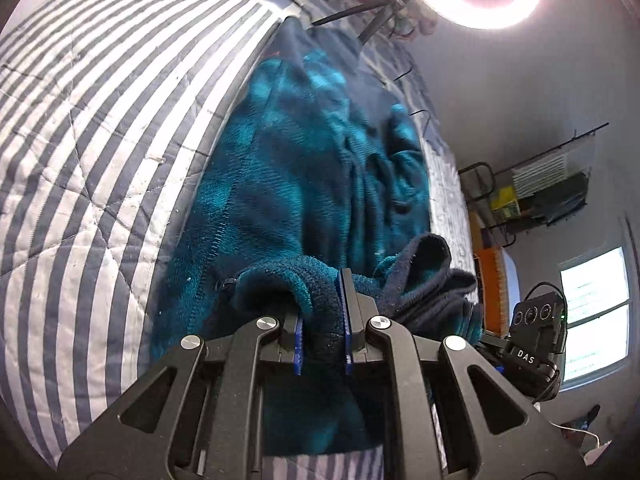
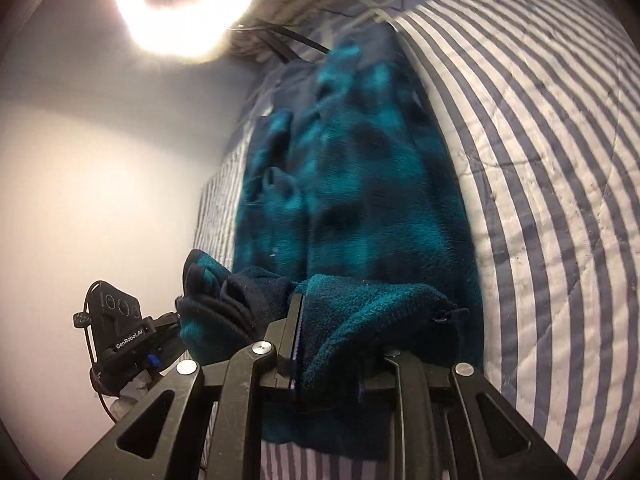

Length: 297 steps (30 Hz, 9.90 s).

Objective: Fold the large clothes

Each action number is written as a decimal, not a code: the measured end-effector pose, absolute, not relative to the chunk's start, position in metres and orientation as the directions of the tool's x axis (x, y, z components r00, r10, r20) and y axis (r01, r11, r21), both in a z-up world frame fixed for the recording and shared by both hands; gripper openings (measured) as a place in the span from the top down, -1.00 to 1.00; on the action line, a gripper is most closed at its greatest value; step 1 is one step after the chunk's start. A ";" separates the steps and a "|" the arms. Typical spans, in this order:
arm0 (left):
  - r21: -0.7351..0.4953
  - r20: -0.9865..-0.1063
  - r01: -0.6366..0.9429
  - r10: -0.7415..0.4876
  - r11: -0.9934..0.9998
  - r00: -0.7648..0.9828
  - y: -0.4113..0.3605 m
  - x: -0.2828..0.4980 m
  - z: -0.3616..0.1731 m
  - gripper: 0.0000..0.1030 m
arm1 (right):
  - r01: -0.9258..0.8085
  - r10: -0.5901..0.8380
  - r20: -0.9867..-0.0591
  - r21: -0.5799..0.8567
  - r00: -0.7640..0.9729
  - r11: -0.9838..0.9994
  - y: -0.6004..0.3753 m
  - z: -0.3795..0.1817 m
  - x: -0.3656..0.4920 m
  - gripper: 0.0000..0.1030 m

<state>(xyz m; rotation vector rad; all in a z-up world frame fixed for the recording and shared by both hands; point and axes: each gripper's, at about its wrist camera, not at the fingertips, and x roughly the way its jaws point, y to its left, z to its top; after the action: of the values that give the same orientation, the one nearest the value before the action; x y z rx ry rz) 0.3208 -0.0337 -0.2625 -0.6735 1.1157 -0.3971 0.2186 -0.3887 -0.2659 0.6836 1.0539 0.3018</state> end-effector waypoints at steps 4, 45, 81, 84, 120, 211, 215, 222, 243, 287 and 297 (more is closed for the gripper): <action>-0.661 -0.700 -0.031 -0.601 0.750 0.387 -0.038 0.325 -0.271 0.75 | 0.101 0.547 -0.692 0.658 0.472 0.746 -0.390 -0.273 0.221 0.63; -0.604 -0.737 0.062 -0.587 0.794 0.335 -0.009 0.337 -0.273 0.69 | -0.039 0.350 -0.785 0.386 0.512 0.922 -0.392 -0.251 0.203 0.03; -0.417 -0.794 0.175 -0.451 0.892 0.407 -0.061 0.352 -0.278 0.74 | -0.173 0.102 -0.852 0.013 0.514 0.985 -0.312 -0.270 0.248 0.50; -0.410 -0.794 0.167 -0.441 0.897 0.418 -0.054 0.340 -0.258 0.74 | -0.157 0.111 -0.845 0.032 0.523 0.987 -0.314 -0.248 0.233 0.50; -0.425 -0.642 0.242 -0.479 0.872 0.598 0.004 0.448 -0.052 -0.05 | -0.101 0.144 -0.692 0.103 0.707 0.990 -0.379 -0.060 0.305 0.20; -0.319 -0.753 0.313 -0.440 0.894 0.489 -0.032 0.226 -0.206 0.68 | -0.201 0.186 -0.775 0.077 0.604 0.976 -0.371 -0.196 0.115 0.54; -0.328 -0.716 0.318 -0.454 0.889 0.530 -0.011 0.180 -0.175 0.67 | -0.200 0.200 -0.732 0.088 0.652 0.976 -0.371 -0.153 0.077 0.50; -0.339 -0.635 0.364 -0.496 0.868 0.592 0.023 0.085 -0.085 0.40 | -0.257 0.238 -0.660 0.070 0.712 0.964 -0.345 -0.071 -0.012 0.39; -0.724 -0.589 0.052 -0.655 0.688 0.473 0.049 0.172 -0.160 -0.37 | -0.209 0.337 -0.694 0.266 0.636 0.941 -0.355 -0.133 0.019 -0.20; -0.405 -0.780 0.097 -0.399 0.909 0.482 -0.012 0.207 -0.215 0.63 | -0.049 0.430 -0.733 0.479 0.527 0.877 -0.412 -0.232 0.079 0.28; -0.383 -0.714 0.180 -0.414 0.906 0.565 -0.036 0.253 -0.163 0.63 | -0.082 0.488 -0.667 0.542 0.563 0.836 -0.441 -0.220 0.128 -0.27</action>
<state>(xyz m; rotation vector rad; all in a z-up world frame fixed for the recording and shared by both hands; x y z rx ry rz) 0.2533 -0.0362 -0.1634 -0.2816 0.9069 -0.3545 0.1281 -0.4413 -0.2201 0.4892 0.9187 0.3511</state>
